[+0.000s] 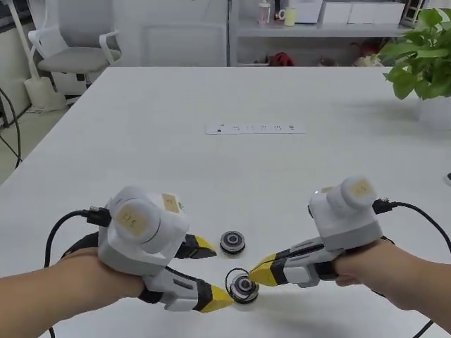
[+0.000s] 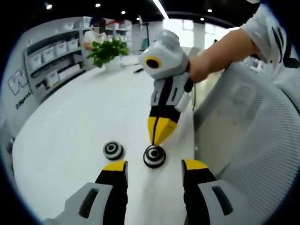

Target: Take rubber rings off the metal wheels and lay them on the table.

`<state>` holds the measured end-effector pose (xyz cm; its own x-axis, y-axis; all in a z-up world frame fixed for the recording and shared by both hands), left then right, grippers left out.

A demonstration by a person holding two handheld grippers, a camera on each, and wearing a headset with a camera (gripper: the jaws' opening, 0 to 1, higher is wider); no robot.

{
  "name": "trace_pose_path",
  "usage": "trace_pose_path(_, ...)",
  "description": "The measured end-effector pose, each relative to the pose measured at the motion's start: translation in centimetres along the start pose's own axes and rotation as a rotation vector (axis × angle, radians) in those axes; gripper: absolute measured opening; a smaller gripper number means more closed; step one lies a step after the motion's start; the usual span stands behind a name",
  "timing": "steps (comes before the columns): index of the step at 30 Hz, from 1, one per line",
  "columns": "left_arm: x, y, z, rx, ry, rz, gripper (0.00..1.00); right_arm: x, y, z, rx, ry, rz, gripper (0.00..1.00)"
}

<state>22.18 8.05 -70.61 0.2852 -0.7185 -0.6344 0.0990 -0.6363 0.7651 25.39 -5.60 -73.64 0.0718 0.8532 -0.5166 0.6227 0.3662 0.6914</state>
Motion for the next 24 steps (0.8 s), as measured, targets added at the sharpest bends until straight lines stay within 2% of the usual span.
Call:
trace_pose_path(7,-1.4,0.0,-0.1,-0.02,0.013,0.017,0.55,0.3,0.5,-0.5,-0.002,0.018,0.007,0.0)
trace_pose_path(18,-3.1,-0.7,-0.4,-0.045,0.037,0.017,0.69,0.9,1.6,-1.1,-0.011,0.038,0.021,0.0)
trace_pose_path(21,-3.6,-0.9,-0.7,-0.056,0.05,0.02,0.78,1.2,1.8,-1.3,-0.013,0.043,0.02,0.0)
trace_pose_path(24,-4.0,-1.2,-0.8,-0.067,0.053,0.019,0.8,1.7,1.8,-1.4,-0.017,0.046,0.014,0.0)
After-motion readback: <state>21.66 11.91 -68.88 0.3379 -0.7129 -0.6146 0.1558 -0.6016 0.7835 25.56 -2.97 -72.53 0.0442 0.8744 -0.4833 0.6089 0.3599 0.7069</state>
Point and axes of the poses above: the centre of the closed fingertips' face, and the gripper's own axes: x roughly forward along the fingers, z roughly to its right, y roughly out of its top, the point moved 7 cm from there along -x, roughly backward along the fingers, and after that the axes turned 7 degrees about x, right-handed, at the moved point
